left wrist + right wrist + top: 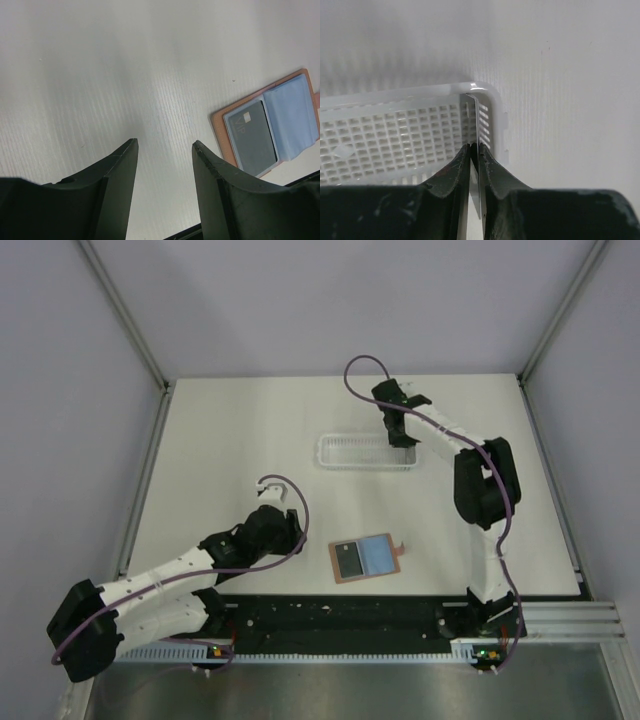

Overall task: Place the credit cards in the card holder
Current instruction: Pick up the credit card from the storage box.

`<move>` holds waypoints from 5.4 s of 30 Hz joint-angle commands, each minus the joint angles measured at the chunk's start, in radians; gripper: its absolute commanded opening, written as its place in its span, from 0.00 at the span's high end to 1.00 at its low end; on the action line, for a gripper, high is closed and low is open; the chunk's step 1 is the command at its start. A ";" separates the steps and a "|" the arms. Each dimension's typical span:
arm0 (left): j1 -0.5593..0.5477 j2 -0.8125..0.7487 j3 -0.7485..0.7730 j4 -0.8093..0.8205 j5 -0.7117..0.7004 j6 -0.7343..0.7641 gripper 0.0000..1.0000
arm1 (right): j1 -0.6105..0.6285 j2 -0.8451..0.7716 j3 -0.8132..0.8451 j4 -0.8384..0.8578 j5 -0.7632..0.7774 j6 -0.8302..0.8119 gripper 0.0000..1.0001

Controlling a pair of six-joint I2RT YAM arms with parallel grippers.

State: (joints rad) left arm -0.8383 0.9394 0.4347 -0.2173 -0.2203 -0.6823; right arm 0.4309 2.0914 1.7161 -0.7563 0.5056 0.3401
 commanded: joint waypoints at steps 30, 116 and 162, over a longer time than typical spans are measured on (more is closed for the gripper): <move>0.007 -0.004 -0.002 0.048 0.025 -0.019 0.48 | -0.011 -0.106 -0.027 -0.021 0.030 -0.016 0.85; 0.007 0.019 -0.008 0.067 0.038 -0.023 0.49 | -0.037 -0.068 -0.035 -0.020 0.091 -0.056 0.70; 0.005 0.015 -0.014 0.062 0.032 -0.025 0.49 | -0.084 -0.034 -0.064 0.003 -0.050 -0.016 0.58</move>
State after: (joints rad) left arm -0.8375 0.9539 0.4202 -0.1852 -0.1871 -0.7048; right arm 0.3565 2.0689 1.6493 -0.7708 0.4652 0.3107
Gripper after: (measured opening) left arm 0.512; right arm 0.437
